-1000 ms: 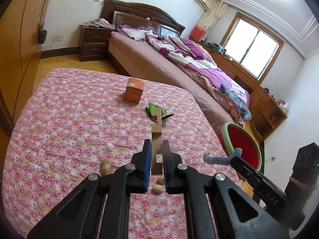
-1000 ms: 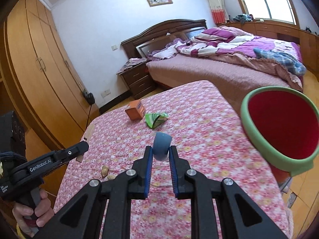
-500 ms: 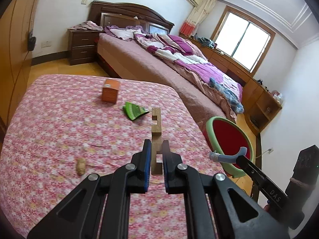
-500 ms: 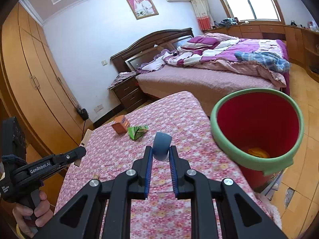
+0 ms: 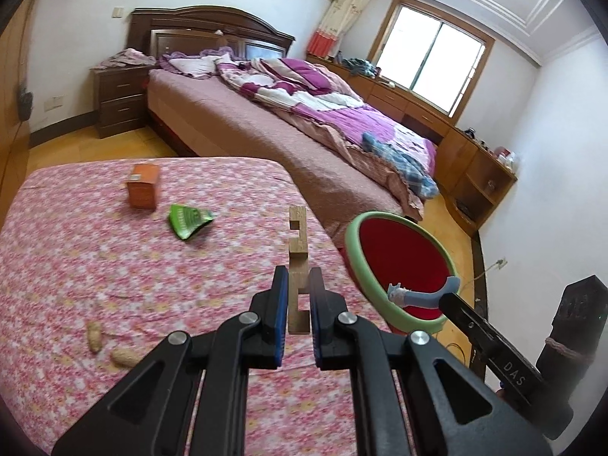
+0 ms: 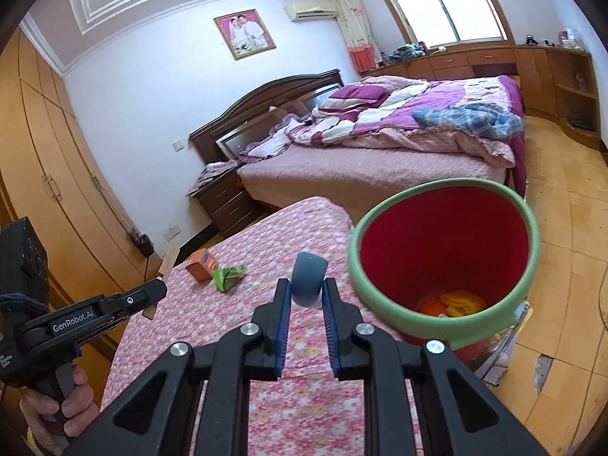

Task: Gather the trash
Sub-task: 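Carry the stick and blue piece over the red bucket with both tools, then open both tools to drop the stick and blue piece into the bucket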

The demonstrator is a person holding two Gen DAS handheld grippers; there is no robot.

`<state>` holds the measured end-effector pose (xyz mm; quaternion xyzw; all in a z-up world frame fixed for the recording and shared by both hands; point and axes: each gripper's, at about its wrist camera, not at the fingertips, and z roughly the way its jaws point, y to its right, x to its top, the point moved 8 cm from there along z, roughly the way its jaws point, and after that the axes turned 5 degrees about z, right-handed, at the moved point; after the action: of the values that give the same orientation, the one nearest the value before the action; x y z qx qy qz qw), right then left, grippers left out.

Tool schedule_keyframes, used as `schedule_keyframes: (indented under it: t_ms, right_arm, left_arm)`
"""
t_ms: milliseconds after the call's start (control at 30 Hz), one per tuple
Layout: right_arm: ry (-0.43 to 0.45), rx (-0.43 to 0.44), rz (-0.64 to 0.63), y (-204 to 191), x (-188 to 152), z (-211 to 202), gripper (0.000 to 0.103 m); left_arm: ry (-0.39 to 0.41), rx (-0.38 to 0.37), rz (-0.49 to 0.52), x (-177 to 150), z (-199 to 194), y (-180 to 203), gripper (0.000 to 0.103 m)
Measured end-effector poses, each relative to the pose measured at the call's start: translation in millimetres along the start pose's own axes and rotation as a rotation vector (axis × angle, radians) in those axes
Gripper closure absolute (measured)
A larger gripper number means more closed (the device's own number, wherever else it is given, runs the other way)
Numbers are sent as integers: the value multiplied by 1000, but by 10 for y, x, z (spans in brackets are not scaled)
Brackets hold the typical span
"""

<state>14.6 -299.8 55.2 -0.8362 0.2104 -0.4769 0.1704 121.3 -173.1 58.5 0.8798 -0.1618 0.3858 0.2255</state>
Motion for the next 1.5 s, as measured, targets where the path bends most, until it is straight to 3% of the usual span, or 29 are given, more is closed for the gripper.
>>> schedule_keyframes:
  t_ms: [500, 933, 1200, 1267, 1367, 1500]
  right_arm:
    - [57, -91, 70, 624, 270, -93, 84]
    - [17, -166, 139, 1192, 302, 171, 84]
    - [-6, -186, 184, 1428, 307, 334, 83]
    - [-8, -183, 194, 1457, 310, 356, 83]
    - [-10, -184, 202, 1504, 313, 367, 83]
    - [-8, -181, 210, 1513, 303, 348, 72]
  left_arm:
    - [-52, -100, 91, 165, 597, 666, 93]
    - [-117, -188, 191, 157, 1200, 1284, 93]
    - [-163, -201, 207, 20, 1485, 1416, 93]
    - [-178, -190, 198, -2, 1539, 1403, 92]
    - [-192, -171, 188, -29, 1582, 1365, 79]
    - [-197, -156, 180, -59, 1563, 1305, 76]
